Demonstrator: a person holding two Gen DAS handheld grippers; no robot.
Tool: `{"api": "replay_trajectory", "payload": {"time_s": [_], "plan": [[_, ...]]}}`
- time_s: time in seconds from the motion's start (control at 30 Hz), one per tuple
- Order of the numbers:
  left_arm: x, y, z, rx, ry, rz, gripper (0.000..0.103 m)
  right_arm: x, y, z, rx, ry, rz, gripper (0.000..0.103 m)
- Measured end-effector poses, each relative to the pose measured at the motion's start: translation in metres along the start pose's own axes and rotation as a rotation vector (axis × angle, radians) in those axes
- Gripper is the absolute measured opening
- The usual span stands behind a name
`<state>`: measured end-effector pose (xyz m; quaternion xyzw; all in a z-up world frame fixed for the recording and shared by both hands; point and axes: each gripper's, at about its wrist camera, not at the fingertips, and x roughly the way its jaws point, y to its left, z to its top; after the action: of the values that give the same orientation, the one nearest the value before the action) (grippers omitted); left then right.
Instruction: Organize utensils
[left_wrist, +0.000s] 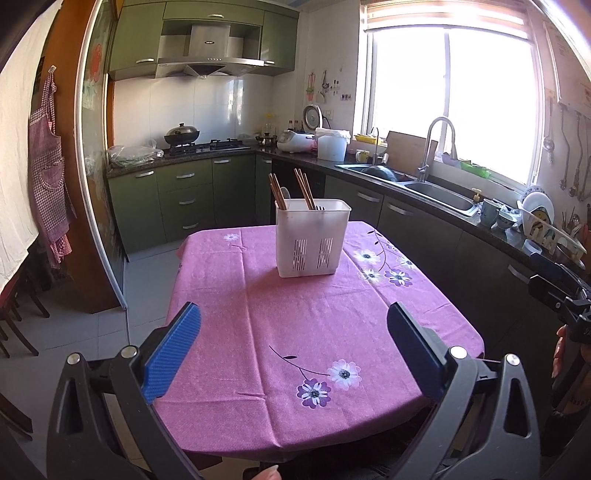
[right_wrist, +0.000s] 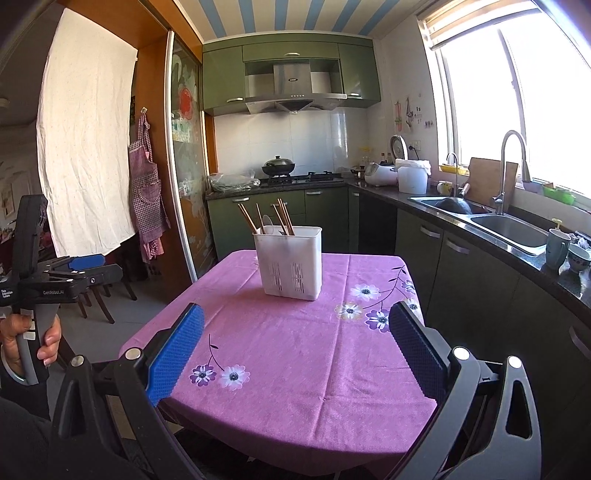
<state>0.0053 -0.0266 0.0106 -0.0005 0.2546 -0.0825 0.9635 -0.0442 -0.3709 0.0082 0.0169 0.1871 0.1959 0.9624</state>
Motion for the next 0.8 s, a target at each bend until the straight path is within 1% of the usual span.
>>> {"api": "replay_trajectory", "payload": {"time_s": [0.43,0.8], "plan": [[0.005,0.007,0.0,-0.025,0.007,0.011,0.096,0.022,0.006,-0.001,-0.013,0.036,0.017,0.099],[0.005,0.006,-0.001,-0.021,0.005,0.017,0.096,0.022,0.007,-0.002,-0.013,0.036,0.018,0.099]]}}
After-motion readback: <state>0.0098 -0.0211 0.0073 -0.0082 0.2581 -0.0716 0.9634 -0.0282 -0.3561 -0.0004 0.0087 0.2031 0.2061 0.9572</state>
